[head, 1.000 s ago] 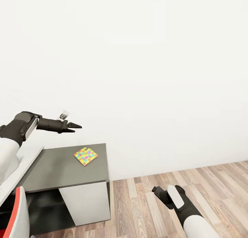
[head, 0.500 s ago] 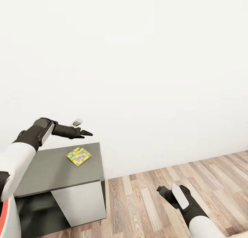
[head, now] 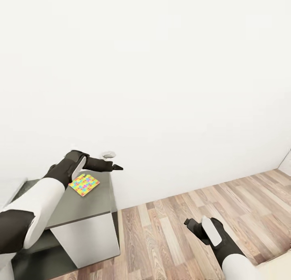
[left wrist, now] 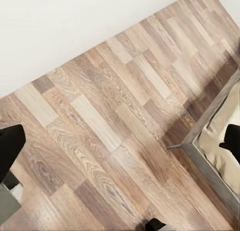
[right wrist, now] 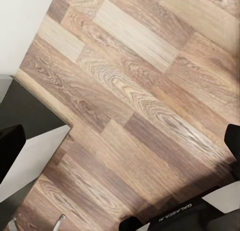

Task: Put all the toys in the child's room - the three board games (two on the bed and one on the table), the two jigsaw puzzles on the table, and the tennis ball on the table - inside the toy box on the table in the child's room.

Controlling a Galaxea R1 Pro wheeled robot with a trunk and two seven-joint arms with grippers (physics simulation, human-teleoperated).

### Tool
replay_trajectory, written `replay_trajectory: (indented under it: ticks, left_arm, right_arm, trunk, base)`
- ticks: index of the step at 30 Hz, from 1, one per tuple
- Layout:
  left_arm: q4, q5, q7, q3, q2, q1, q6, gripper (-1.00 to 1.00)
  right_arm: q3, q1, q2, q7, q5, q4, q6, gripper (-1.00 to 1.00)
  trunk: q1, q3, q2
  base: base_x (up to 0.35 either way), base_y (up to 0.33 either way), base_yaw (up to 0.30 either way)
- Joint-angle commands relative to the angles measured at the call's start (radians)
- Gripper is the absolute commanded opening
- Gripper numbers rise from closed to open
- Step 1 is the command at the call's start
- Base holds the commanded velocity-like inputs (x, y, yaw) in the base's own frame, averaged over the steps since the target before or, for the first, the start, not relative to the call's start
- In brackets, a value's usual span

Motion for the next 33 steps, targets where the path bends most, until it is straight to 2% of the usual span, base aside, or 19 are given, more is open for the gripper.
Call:
replay_trajectory:
  ticks: [1, 2, 7, 9, 12, 13, 15, 18, 19, 23, 27, 29, 33]
  left_arm:
    - [-0.001, 0.009, 0.029, -0.004, -0.007, 0.003, -0.003, 1.0]
    - [0.002, 0.01, 0.08, -0.001, -0.02, 0.011, -0.016, 1.0]
    - [0.016, 0.017, 0.196, 0.009, -0.044, 0.027, -0.052, 1.0]
    - [0.034, 0.022, 0.253, 0.018, -0.061, 0.036, -0.091, 1.0]
    - [0.074, 0.025, 0.334, 0.025, -0.093, 0.043, -0.147, 1.0]
    - [0.098, 0.025, 0.381, 0.031, -0.111, 0.046, -0.171, 1.0]
    - [0.121, 0.026, 0.431, 0.037, -0.126, 0.048, -0.196, 1.0]
    - [0.155, 0.027, 0.504, 0.049, -0.144, 0.052, -0.236, 1.0]
    - [0.175, 0.028, 0.548, 0.06, -0.151, 0.057, -0.264, 1.0]
    - [0.234, 0.032, 0.66, 0.093, -0.163, 0.077, -0.338, 1.0]
    - [0.281, 0.034, 0.735, 0.106, -0.184, 0.114, -0.414, 1.0]
    - [0.294, 0.033, 0.758, 0.109, -0.199, 0.141, -0.447, 1.0]
    - [0.304, 0.033, 0.787, 0.11, -0.212, 0.186, -0.481, 1.0]
  right_arm:
    - [-0.003, -0.001, 0.001, -0.009, -0.01, -0.001, 0.002, 1.0]
    - [-0.004, 0.001, 0.0, -0.009, -0.007, -0.001, 0.002, 1.0]
    - [-0.005, 0.018, -0.003, -0.009, 0.021, -0.001, 0.001, 1.0]
    - [-0.005, 0.028, -0.012, -0.008, 0.045, -0.002, 0.001, 1.0]
    - [-0.006, 0.035, -0.02, -0.007, 0.064, -0.002, 0.001, 1.0]
    - [-0.006, 0.037, -0.023, -0.006, 0.069, -0.003, 0.0, 1.0]
    - [-0.007, 0.038, -0.025, -0.006, 0.073, -0.003, 0.0, 1.0]
    - [-0.008, 0.04, -0.028, -0.006, 0.076, -0.003, 0.0, 1.0]
    - [-0.009, 0.04, -0.032, -0.006, 0.077, -0.003, -0.001, 1.0]
    - [-0.008, 0.041, -0.047, -0.006, 0.078, -0.003, -0.001, 1.0]
    - [-0.008, 0.041, -0.052, -0.006, 0.078, -0.003, -0.001, 1.0]
    - [-0.008, 0.041, -0.053, -0.006, 0.079, -0.003, 0.0, 1.0]
    - [-0.007, 0.041, -0.053, -0.006, 0.079, -0.003, 0.0, 1.0]
  trunk:
    - [0.001, -0.004, -0.003]
    - [0.001, -0.005, -0.003]
    - [0.001, -0.012, -0.003]
    - [0.001, -0.014, -0.003]
    - [0.001, -0.016, -0.003]
    - [0.001, -0.016, -0.003]
    - [0.001, -0.016, -0.003]
    - [0.001, -0.017, -0.003]
    - [0.001, -0.017, -0.003]
    - [0.001, -0.017, -0.003]
    - [0.001, -0.016, -0.003]
    - [0.001, -0.016, -0.003]
    - [0.001, -0.014, -0.003]
  base:
    - [0.0, 0.0, -0.147]
    - [0.0, 0.0, -0.149]
    - [0.0, 0.0, -0.151]
    - [0.0, 0.0, -0.186]
    - [0.0, 0.0, -0.236]
    - [0.0, 0.0, -0.258]
    - [0.0, 0.0, -0.264]
    - [0.0, 0.0, -0.27]
    - [0.0, 0.0, -0.275]
    - [0.0, 0.0, -0.277]
    - [0.0, 0.0, -0.279]
    - [0.0, 0.0, -0.28]
    - [0.0, 0.0, -0.28]
